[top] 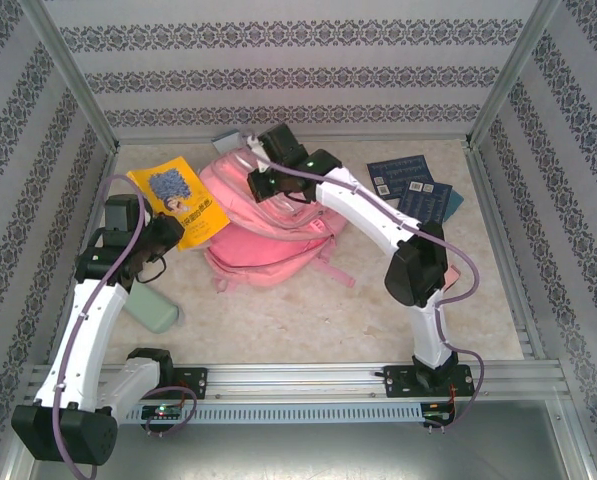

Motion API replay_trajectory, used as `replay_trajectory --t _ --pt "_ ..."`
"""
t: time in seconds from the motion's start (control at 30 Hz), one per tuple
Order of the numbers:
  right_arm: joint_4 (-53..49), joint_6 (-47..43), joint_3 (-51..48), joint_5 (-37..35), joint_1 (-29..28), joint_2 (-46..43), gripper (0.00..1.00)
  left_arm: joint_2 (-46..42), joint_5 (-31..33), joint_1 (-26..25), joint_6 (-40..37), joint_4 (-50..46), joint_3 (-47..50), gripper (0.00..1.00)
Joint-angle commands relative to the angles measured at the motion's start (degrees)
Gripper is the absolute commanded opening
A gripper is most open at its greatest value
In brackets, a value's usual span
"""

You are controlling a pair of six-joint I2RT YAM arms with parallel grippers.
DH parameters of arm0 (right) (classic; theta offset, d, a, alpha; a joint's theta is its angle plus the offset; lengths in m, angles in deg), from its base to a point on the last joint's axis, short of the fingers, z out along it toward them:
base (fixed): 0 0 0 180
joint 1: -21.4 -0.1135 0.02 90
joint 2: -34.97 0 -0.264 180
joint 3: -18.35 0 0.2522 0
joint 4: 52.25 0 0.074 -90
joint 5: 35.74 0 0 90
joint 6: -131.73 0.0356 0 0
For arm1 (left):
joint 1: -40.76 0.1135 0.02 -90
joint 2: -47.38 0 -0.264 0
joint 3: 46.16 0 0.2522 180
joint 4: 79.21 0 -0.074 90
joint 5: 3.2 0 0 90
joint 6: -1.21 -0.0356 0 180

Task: Pack the student bag
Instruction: Open the student bag at the center of the table, then place the book in the student bag.

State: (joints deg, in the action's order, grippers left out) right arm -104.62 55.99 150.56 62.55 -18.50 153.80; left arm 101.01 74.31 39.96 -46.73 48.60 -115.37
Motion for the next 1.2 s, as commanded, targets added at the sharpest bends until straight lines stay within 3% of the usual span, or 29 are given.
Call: replay_trajectory --t 0.0,0.1,0.3,0.53,0.8,1.17 --pt "2.4 7.4 4.4 3.5 1.4 0.6 0.0 -1.1 -5.5 -0.5 5.7 11.5 3.5 0.0" --pt "1.5 8.4 7.4 4.4 1.8 1.7 0.0 -0.8 -7.0 -0.6 9.3 17.0 6.8 0.0" --pt "0.1 12.0 9.8 5.7 3.4 4.0 0.0 -0.6 -5.7 -0.6 5.5 14.4 3.0 0.0" --pt "3.4 15.4 8.8 9.5 3.6 3.2 0.0 1.1 -14.4 -0.9 14.1 34.7 9.3 0.0" --pt "6.7 21.7 9.4 14.1 4.6 1.4 0.0 4.6 -15.1 -3.3 19.1 50.0 12.3 0.0" --pt "11.0 28.0 6.5 18.3 6.0 -2.3 0.0 17.6 -13.7 -8.3 20.3 61.6 14.3 0.0"
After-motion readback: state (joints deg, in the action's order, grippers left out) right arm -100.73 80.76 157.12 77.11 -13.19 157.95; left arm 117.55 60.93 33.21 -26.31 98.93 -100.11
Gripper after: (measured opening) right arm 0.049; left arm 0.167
